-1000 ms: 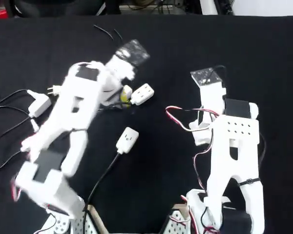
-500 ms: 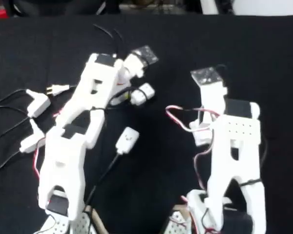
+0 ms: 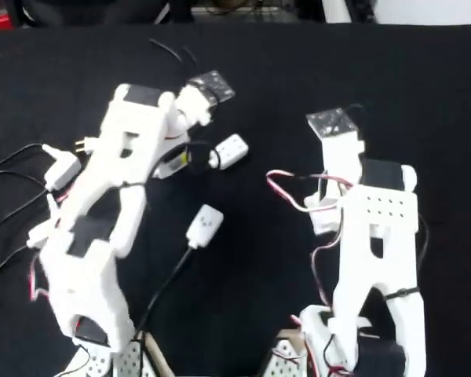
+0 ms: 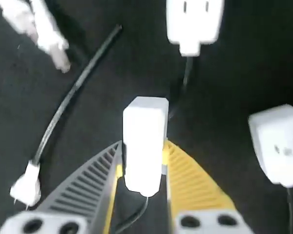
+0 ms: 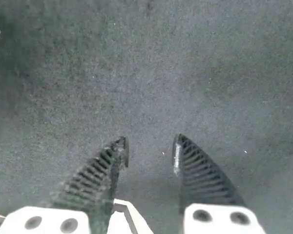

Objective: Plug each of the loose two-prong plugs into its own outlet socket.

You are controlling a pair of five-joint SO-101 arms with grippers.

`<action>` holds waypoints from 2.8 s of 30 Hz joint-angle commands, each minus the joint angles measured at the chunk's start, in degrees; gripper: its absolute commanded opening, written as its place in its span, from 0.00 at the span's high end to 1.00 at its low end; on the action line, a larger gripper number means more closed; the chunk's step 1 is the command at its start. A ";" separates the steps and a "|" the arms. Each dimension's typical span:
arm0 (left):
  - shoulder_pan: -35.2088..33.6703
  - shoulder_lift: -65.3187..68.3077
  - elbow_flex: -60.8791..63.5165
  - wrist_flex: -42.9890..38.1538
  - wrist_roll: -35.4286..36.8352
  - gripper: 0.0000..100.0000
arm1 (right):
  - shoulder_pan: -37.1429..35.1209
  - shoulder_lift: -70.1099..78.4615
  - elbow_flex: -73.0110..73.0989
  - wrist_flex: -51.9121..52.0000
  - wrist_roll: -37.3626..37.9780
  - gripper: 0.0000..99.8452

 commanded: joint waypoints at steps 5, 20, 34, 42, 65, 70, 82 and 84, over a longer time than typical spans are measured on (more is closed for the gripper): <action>-1.89 -38.77 24.66 0.09 -6.07 0.97 | 0.88 -0.13 -2.51 -0.70 -0.09 0.85; -1.71 -89.85 100.53 -33.85 -35.08 0.97 | 0.62 -0.13 -1.45 -2.37 -0.18 0.85; -3.74 -117.19 94.73 -0.70 -39.30 0.63 | 0.53 -0.04 -0.04 -5.89 0.26 0.85; -5.85 -117.80 75.30 2.20 -18.37 0.73 | -11.08 -0.04 -0.48 -10.29 5.27 0.85; -34.86 -117.80 100.26 -20.57 23.91 0.78 | -21.63 19.47 -6.64 -41.14 -17.76 0.85; -34.24 -117.89 100.97 -20.31 23.56 0.78 | -10.02 17.36 -7.69 -48.88 -34.46 0.85; -34.59 -117.80 102.55 -20.75 23.47 0.78 | -16.00 54.46 -59.03 -21.01 -28.57 0.79; -34.15 -117.89 101.85 -22.51 24.00 0.78 | -15.74 59.30 -68.53 -11.69 -28.48 0.78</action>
